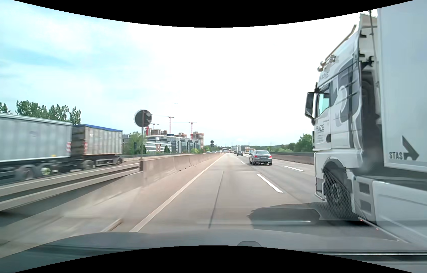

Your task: Follow the waypoints while adhering to traffic rules and regulations

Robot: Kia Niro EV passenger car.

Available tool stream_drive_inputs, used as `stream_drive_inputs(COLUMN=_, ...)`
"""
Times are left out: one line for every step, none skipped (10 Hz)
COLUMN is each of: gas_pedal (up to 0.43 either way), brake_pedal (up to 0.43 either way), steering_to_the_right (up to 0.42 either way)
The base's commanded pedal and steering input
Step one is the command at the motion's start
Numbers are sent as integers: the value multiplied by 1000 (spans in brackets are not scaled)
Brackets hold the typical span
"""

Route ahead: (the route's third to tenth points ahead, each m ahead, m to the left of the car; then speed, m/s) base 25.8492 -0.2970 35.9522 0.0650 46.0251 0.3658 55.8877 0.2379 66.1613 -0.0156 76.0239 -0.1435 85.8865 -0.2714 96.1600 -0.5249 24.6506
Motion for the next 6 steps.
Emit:
stream_drive_inputs(gas_pedal=79, brake_pedal=0, steering_to_the_right=-3)
stream_drive_inputs(gas_pedal=79, brake_pedal=0, steering_to_the_right=-3)
stream_drive_inputs(gas_pedal=79, brake_pedal=0, steering_to_the_right=-4)
stream_drive_inputs(gas_pedal=79, brake_pedal=0, steering_to_the_right=-4)
stream_drive_inputs(gas_pedal=67, brake_pedal=0, steering_to_the_right=-4)
stream_drive_inputs(gas_pedal=67, brake_pedal=0, steering_to_the_right=-3)
